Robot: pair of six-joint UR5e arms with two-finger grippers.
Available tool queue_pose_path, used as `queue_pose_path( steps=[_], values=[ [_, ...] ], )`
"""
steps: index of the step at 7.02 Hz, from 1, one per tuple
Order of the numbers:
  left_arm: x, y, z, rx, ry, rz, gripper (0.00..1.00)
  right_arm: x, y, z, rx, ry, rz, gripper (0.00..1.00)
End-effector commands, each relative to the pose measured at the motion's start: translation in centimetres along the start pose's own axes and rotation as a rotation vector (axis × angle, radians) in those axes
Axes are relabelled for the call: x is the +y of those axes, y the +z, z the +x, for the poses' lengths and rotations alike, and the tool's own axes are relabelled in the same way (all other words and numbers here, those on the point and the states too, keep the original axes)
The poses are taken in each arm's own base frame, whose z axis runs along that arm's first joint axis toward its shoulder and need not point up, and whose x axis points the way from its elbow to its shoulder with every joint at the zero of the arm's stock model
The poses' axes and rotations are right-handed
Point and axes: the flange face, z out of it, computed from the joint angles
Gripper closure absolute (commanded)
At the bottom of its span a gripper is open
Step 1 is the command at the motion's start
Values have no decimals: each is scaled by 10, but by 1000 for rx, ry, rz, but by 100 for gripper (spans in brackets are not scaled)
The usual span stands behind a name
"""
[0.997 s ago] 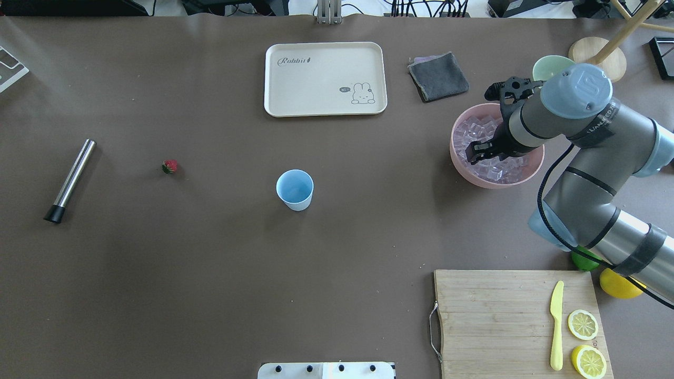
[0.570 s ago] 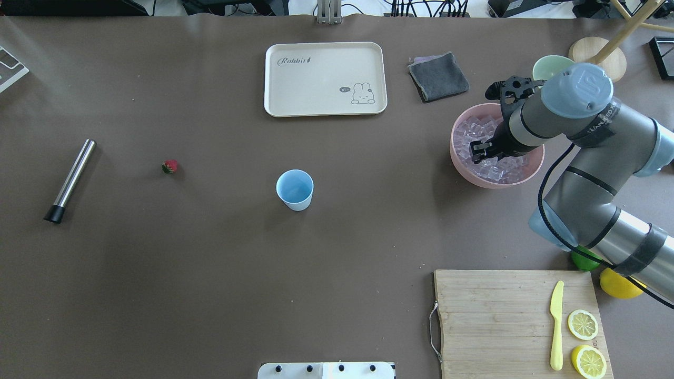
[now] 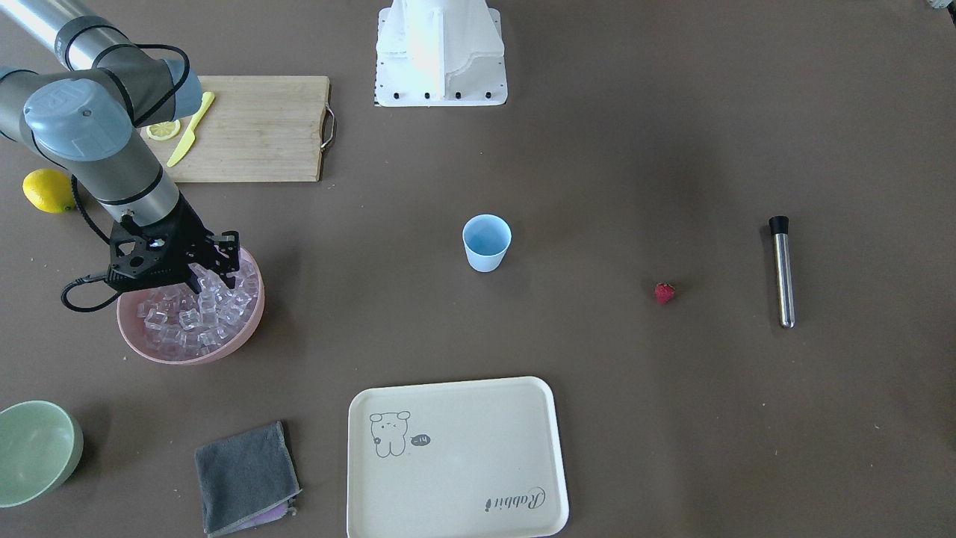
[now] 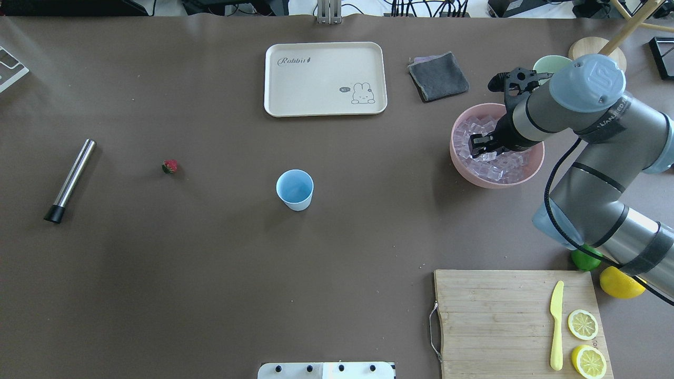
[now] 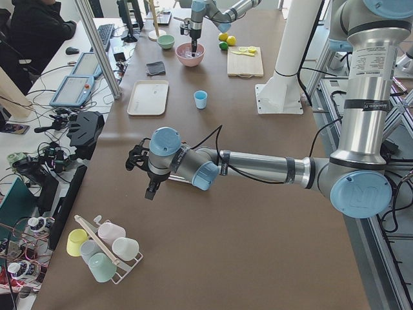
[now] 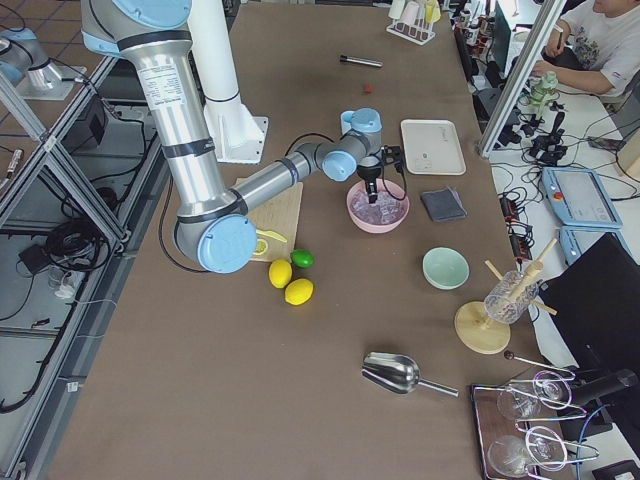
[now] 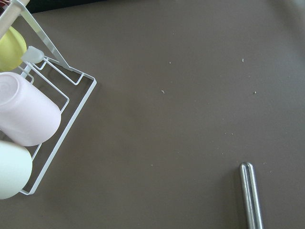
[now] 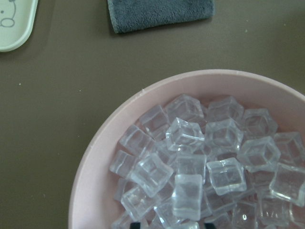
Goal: Mash ice and strawberries in cup
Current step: 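Reach the right gripper into the pink bowl and grasp an ice cube, then carry the ice cube with the right gripper over the light-blue cup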
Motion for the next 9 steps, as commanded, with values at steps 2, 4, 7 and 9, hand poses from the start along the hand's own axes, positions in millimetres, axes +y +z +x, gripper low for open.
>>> queue_pose_path(
  steps=[2,4,7,9],
  values=[
    [1,0,0,0,-1,1,3,-14,-44,-1,-63,12,29,100],
    [8,1,-3,-1,1,4,3,-59,-108,-78,-76,110,13,100],
    [13,7,-10,-1,-2,-1,3,-59,-122,-247,-77,160,19,100],
    [12,6,-9,1,-7,5,3,-56,-84,-345,-31,168,13,100]
  ],
)
